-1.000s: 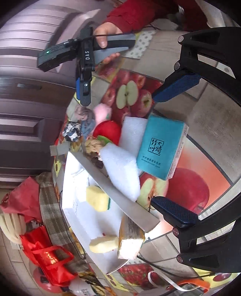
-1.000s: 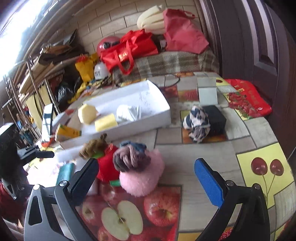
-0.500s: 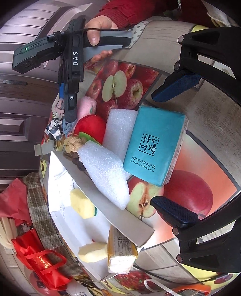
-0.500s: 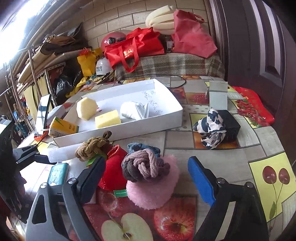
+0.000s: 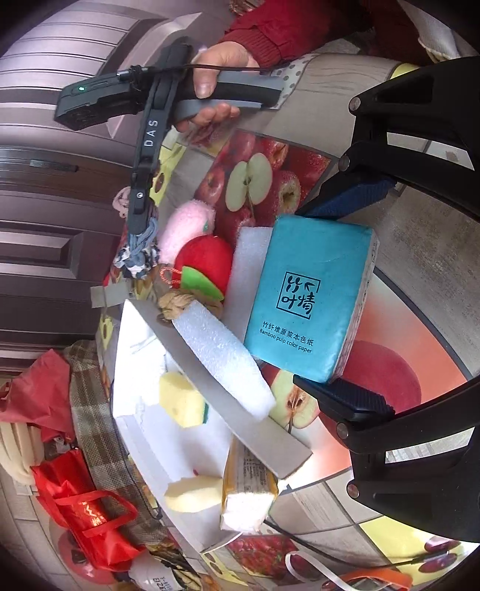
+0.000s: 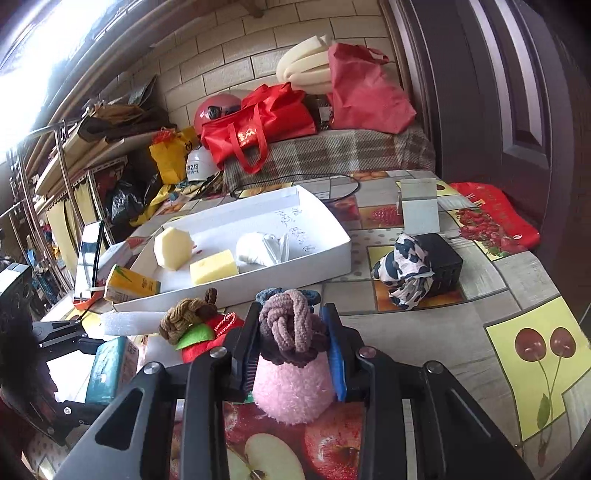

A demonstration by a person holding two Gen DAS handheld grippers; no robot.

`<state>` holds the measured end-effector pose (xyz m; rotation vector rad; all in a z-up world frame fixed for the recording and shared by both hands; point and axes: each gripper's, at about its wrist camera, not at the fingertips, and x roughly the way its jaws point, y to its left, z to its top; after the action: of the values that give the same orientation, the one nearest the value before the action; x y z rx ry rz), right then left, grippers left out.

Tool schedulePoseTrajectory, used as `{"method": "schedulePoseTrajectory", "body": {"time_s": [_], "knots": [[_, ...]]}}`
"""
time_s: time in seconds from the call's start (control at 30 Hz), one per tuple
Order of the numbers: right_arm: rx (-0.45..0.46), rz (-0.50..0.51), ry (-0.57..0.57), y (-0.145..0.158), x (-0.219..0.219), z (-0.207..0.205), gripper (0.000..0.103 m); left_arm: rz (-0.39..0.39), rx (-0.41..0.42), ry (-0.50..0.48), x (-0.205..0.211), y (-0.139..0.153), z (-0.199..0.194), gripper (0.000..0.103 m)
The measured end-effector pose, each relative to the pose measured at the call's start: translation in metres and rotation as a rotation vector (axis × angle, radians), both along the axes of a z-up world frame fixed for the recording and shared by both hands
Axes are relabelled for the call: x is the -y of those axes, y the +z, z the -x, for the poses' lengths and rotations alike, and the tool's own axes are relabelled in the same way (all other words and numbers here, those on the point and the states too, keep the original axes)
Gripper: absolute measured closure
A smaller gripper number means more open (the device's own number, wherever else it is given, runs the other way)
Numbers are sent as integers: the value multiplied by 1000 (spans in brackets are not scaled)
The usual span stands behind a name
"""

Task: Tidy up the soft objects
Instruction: 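Grasp the teal tissue pack with the left tool while the right grasps the rope ball, then carry the teal pack and rope ball into the white tray and release both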

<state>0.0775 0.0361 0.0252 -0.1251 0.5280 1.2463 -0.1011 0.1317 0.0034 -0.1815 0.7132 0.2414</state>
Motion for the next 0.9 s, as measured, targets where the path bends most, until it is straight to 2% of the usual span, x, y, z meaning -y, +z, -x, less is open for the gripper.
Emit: {"method": "schedulePoseTrajectory", "body": {"time_s": [0.1,0.27,0.47,0.7,0.9], "knots": [[-5,-57,-31,6,10,-3,71,-14,84,0,4,15,13,23],[-28,-146,-83,19,24,-7,71,-87,195,46,9,44,22,23],[-42,-221,-109,38,34,-9,71,-189,243,189,-18,80,18,23],[-62,-264,-119,50,38,-11,71,-197,344,308,-57,126,8,23],[-73,-274,-116,59,33,-12,71,-159,375,367,-77,142,-4,23]]}}
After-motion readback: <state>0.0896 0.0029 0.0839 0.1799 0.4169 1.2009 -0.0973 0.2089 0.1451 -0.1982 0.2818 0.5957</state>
